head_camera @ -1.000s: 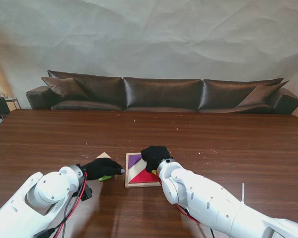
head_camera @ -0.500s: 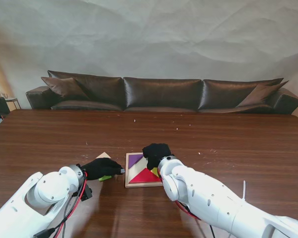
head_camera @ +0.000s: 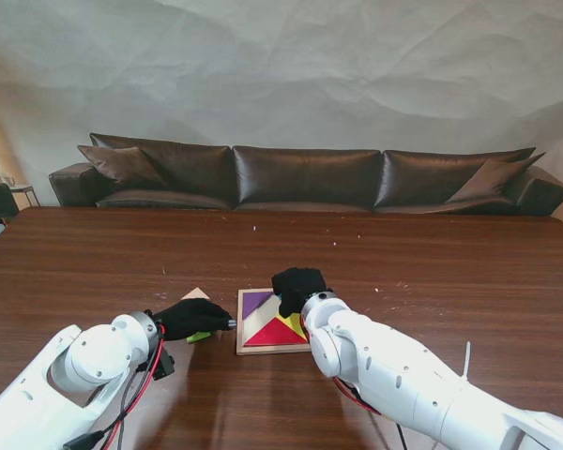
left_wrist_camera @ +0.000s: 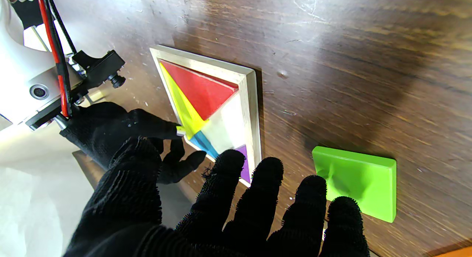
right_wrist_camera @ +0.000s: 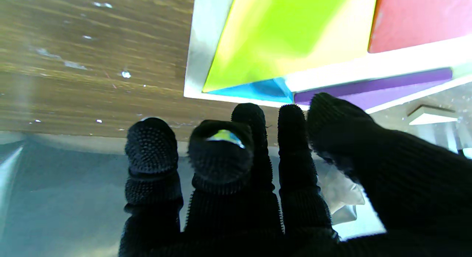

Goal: Assemble the tangram pieces into a square

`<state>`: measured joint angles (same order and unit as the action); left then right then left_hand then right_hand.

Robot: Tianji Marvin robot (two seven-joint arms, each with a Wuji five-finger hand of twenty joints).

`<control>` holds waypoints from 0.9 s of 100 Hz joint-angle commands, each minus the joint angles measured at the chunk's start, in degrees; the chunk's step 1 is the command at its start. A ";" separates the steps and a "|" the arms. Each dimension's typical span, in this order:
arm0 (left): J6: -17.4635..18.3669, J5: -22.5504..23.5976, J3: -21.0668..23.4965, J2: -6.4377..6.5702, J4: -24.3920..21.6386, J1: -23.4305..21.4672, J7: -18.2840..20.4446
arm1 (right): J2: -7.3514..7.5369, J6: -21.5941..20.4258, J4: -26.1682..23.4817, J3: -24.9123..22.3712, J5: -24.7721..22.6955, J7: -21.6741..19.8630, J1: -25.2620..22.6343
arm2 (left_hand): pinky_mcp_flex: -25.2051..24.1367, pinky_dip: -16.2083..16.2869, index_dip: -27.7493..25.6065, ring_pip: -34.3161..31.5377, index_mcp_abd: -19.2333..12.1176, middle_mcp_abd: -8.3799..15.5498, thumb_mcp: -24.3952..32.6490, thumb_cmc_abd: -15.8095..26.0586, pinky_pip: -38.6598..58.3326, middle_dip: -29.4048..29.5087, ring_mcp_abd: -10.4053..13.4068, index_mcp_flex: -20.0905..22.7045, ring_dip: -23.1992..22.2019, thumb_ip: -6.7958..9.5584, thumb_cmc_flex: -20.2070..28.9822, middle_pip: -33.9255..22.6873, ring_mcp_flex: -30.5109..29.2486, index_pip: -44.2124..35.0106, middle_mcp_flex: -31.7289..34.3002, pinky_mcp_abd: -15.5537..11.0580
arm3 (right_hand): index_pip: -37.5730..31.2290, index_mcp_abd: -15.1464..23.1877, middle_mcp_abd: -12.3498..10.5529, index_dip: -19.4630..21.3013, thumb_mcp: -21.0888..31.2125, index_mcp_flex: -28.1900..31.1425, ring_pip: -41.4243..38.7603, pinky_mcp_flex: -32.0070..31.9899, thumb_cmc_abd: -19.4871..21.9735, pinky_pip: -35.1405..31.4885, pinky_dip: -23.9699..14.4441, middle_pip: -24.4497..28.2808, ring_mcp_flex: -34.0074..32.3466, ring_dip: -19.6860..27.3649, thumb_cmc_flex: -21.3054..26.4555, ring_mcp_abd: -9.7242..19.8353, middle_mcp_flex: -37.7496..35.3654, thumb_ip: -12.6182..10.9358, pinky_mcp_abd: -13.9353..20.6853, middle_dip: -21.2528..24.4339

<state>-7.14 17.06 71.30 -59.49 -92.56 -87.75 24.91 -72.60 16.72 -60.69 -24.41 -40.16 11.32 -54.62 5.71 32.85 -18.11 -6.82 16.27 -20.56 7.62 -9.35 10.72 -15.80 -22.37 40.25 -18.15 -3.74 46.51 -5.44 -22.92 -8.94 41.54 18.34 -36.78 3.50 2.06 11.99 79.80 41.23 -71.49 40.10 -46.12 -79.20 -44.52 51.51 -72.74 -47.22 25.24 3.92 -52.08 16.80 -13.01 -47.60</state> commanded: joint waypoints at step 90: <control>1.56 0.28 -0.13 -0.35 -0.18 0.34 -0.09 | 5.64 -4.44 -25.90 -25.60 3.11 -0.24 -24.34 | 0.32 0.38 -0.07 -0.73 -0.02 -0.25 0.52 1.49 0.36 -0.59 -0.75 0.17 -0.79 1.49 0.51 0.34 -0.98 0.35 0.27 0.85 | -0.72 1.29 3.76 2.25 -9.28 1.48 18.42 -3.83 2.09 4.74 -0.91 -11.26 10.05 4.88 -11.05 -8.36 3.48 -9.09 -3.15 13.12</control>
<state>-5.82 17.33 71.13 -59.53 -92.30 -87.51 24.03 -66.99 12.35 -86.07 -49.94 -37.18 11.50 -78.08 5.72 32.85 -18.11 -6.82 16.28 -20.56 7.62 -9.35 10.72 -15.80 -22.39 40.25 -18.15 -3.74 46.51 -5.44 -22.93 -8.93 41.54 18.40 -38.20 4.39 4.84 13.39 71.68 41.98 -53.40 39.86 -44.00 -75.41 -44.52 40.98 -63.79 -42.62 15.53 -3.89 -49.89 8.76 -14.99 -35.49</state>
